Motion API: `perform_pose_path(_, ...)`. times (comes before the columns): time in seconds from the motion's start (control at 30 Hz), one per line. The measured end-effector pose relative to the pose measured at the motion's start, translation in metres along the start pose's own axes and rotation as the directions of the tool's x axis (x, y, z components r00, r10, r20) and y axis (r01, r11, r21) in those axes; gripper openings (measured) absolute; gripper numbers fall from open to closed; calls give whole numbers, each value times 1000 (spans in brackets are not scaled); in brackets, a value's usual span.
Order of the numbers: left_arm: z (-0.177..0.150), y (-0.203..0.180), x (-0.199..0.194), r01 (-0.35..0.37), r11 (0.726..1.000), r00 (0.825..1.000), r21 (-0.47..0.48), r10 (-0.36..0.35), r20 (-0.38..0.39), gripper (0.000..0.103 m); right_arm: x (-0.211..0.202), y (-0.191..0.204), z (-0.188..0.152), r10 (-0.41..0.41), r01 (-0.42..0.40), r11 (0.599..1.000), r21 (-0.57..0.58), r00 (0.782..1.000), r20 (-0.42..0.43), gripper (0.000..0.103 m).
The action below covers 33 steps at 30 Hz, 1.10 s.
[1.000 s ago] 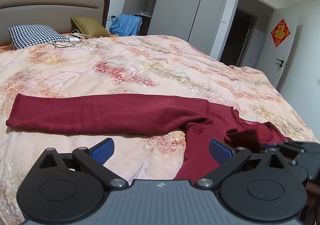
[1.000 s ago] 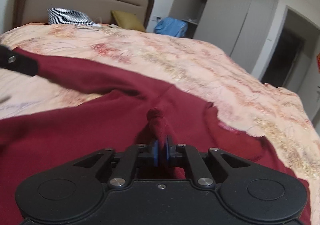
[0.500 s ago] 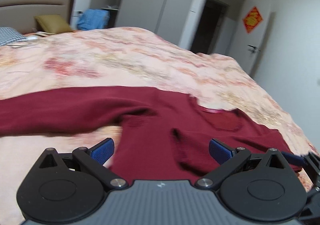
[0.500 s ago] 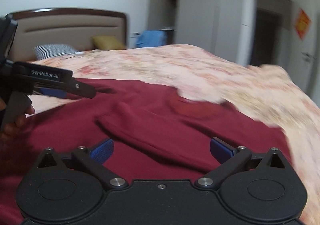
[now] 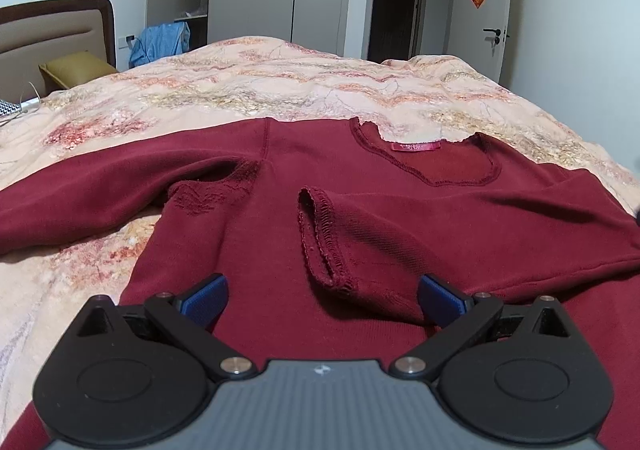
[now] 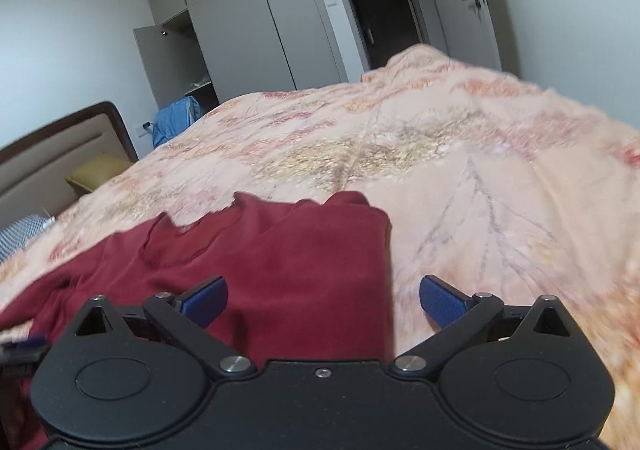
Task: Fold small clothes
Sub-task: 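Open the right tool to release the sleeve and withdraw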
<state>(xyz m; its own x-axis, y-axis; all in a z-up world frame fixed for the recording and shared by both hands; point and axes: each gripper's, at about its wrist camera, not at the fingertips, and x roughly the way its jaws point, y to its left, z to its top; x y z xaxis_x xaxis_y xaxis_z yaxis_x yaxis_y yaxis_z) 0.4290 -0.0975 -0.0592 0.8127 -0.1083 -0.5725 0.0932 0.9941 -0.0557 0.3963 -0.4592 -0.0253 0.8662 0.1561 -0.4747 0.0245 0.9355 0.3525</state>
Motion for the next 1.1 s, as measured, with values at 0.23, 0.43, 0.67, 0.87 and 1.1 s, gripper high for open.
perform_pose_path(0.23, -1, 4, 1, 11, 1000, 1000, -12, -11, 4, 103, 46, -20, 27, 20, -13, 992, 128, 998, -54, 32)
perform_pose_path(0.43, -2, 5, 1, 13, 1000, 1000, -12, -13, 5, 103, 13, 12, 25, -142, 153, 980, -124, 985, 94, 8)
perform_pose_path(0.67, -2, 4, 1, 8, 1000, 1000, -4, -8, 5, 103, 23, 13, 10, -223, 227, 954, -196, 974, 38, 14)
perform_pose_path(0.87, -2, 4, 1, 8, 1000, 1000, -5, -8, 6, 103, -28, 13, -2, -197, 215, 955, -207, 975, 103, 53)
perform_pose_path(1.1, -2, 4, 1, 8, 1000, 1000, -5, -8, 6, 103, -95, 20, -61, -217, 238, 939, -251, 970, 108, 58)
